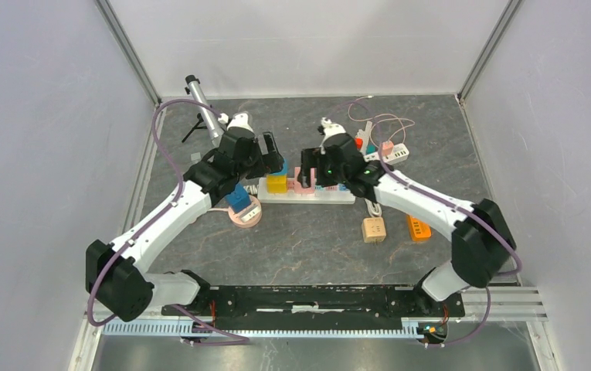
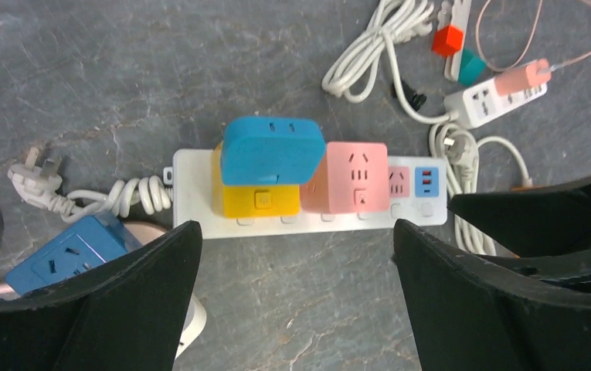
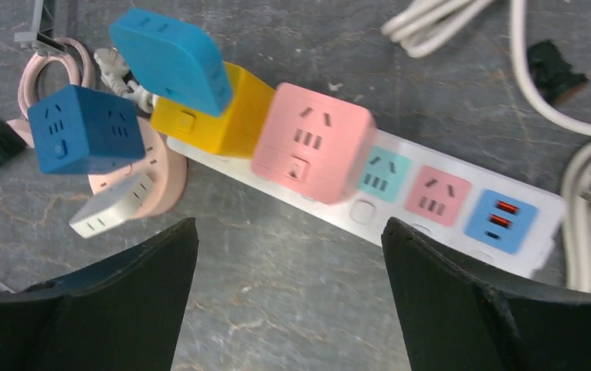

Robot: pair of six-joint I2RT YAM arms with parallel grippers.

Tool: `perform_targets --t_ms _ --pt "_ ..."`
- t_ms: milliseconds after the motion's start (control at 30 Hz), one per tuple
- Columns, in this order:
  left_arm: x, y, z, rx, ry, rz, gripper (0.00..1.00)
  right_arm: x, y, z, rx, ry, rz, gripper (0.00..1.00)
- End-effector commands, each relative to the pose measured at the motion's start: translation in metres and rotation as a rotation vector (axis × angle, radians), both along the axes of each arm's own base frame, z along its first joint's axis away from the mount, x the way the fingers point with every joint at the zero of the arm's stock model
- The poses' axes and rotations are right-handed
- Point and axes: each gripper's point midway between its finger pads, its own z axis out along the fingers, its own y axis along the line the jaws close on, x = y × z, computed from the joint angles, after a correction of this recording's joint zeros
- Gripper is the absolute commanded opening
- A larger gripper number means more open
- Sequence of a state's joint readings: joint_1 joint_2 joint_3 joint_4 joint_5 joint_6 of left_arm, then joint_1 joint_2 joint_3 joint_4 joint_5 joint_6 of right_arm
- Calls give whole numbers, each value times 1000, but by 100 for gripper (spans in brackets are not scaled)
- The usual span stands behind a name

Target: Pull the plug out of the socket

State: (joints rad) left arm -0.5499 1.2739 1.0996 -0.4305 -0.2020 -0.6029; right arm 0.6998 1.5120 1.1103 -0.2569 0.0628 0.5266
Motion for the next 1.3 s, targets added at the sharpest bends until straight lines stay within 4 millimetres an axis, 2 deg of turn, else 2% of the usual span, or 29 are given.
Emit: perform_targets --t_ms 0,100,367,500,633,733,833,1000,1100,1200,1267 --pt "-16 0 -26 48 81 -67 100 22 18 3 -37 -43 -121 91" --pt "-17 5 -35 74 94 -58 100 28 29 -10 -66 -21 -133 86" --pt "-20 -1 -55 55 97 -94 100 37 36 -40 -198 -23 -121 86" --pt "-20 -3 -62 54 115 -98 100 35 42 -49 -195 -9 -98 84" --pt "-14 -9 -71 29 84 -112 99 35 47 -52 -162 -27 -89 69" --pt "-9 -18 -72 17 58 -147 95 32 46 -55 -168 -14 -84 56" --pt "-1 -15 -77 46 51 -125 93 26 43 -57 -170 -8 -71 45" --pt "11 -12 -88 88 40 -101 92 15 45 -53 -145 -6 -30 37" --pt "16 -14 -92 94 34 -97 88 11 47 -53 -141 2 -7 30" --pt "21 -12 -98 122 39 -82 85 13 48 -52 -136 -4 -6 33" --pt "21 -11 -106 140 48 -80 85 17 49 -53 -151 -9 -7 49"
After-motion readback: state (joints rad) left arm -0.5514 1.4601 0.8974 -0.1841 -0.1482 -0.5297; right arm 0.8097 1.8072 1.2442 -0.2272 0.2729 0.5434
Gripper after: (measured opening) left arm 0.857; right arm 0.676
